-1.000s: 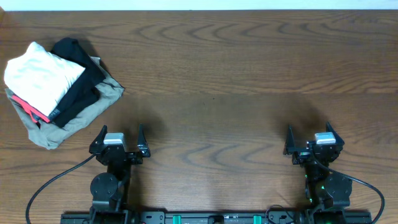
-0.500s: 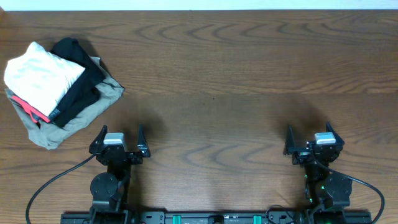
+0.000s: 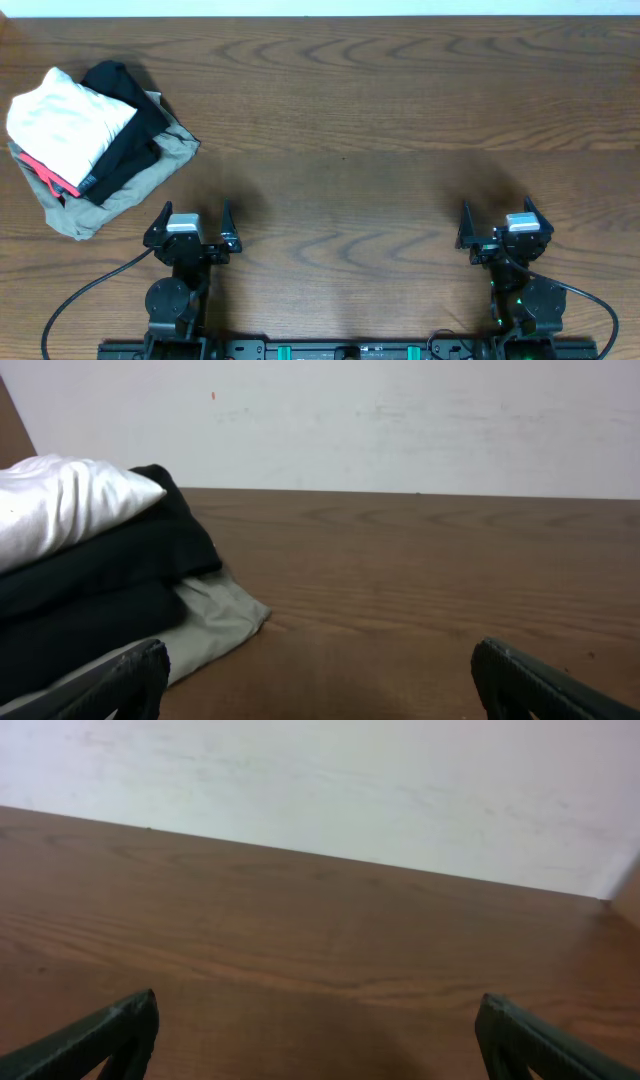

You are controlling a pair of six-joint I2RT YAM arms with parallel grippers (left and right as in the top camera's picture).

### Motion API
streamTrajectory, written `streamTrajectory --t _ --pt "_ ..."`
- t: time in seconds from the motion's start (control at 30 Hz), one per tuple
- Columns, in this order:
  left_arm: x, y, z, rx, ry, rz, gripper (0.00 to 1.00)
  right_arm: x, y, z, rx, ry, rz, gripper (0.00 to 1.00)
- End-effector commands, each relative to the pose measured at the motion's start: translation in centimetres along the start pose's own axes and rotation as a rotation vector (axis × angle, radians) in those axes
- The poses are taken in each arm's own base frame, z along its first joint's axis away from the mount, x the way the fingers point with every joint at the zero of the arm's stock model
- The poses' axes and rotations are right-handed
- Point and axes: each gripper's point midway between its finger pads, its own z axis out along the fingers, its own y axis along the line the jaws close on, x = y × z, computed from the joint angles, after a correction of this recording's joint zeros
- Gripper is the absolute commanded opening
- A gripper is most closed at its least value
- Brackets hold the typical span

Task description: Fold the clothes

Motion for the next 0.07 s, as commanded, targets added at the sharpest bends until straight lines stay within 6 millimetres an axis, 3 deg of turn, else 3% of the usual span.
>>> streamTrajectory --t 0.0,0.03 --pt "1.81 0.20 0.12 -0.008 0.052 0.009 0.98 0.00 0.19 -0.03 -0.010 -0.002 -0.011 0.99" --pt "1.81 0.20 0.12 -0.008 0.052 0.009 0.98 0.01 0.19 -0.03 -0.010 -0.002 -0.011 0.99"
